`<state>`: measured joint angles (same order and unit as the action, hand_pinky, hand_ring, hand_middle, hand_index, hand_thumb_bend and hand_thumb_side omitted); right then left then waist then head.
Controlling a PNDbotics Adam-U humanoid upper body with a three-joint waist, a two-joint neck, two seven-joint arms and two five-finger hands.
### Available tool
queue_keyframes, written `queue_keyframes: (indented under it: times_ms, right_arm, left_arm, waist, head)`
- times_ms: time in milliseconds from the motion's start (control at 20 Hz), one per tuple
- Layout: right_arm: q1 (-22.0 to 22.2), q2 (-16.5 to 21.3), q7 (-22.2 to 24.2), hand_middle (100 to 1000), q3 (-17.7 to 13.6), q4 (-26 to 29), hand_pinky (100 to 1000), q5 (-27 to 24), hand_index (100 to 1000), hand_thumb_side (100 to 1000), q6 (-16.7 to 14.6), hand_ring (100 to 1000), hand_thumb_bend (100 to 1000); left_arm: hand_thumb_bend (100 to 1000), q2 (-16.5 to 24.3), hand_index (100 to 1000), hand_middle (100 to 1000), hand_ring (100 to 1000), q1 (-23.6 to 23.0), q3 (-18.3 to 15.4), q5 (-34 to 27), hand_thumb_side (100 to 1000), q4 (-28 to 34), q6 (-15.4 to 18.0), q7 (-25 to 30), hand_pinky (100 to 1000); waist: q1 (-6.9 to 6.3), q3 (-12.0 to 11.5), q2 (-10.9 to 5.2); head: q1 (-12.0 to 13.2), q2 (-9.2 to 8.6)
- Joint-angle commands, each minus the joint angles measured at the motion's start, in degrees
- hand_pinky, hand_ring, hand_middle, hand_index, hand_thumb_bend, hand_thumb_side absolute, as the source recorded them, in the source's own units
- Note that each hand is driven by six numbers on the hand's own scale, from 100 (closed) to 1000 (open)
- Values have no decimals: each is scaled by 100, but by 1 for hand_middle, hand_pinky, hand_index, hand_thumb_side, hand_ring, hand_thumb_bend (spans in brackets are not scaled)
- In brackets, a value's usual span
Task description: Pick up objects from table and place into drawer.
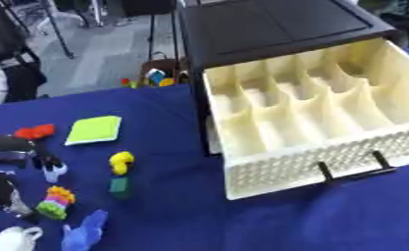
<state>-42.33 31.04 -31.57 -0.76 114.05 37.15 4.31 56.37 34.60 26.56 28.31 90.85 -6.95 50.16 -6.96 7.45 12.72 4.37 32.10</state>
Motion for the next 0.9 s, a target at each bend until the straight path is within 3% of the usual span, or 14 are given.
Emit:
queue_keyframes:
  times_ms: [50, 750, 900]
  right_arm:
    - [-66, 85, -29, 828, -74, 54, 772, -19, 843, 1000, 3, 844, 100]
    - [-47, 51, -82, 827, -133, 54, 772, -33, 844, 1000, 30, 841, 100]
    - [-51, 45, -94, 827, -141, 54, 772, -36, 844, 1000, 24, 841, 100]
  left_arm:
    - [746, 76, 914, 780, 816, 104, -126, 45, 499, -30, -1, 170, 742]
    - [718, -111, 879, 762, 798, 141, 16, 12, 507, -283, 146, 180, 724]
    - [670, -130, 873, 755, 793, 132, 19, 71, 515, -322, 152, 180, 716]
  waist:
    - [34, -3, -70]
    - [60, 20, -29]
    - [68, 25, -30]
  head:
    - [28, -54]
    - [50, -66]
    - [56, -79]
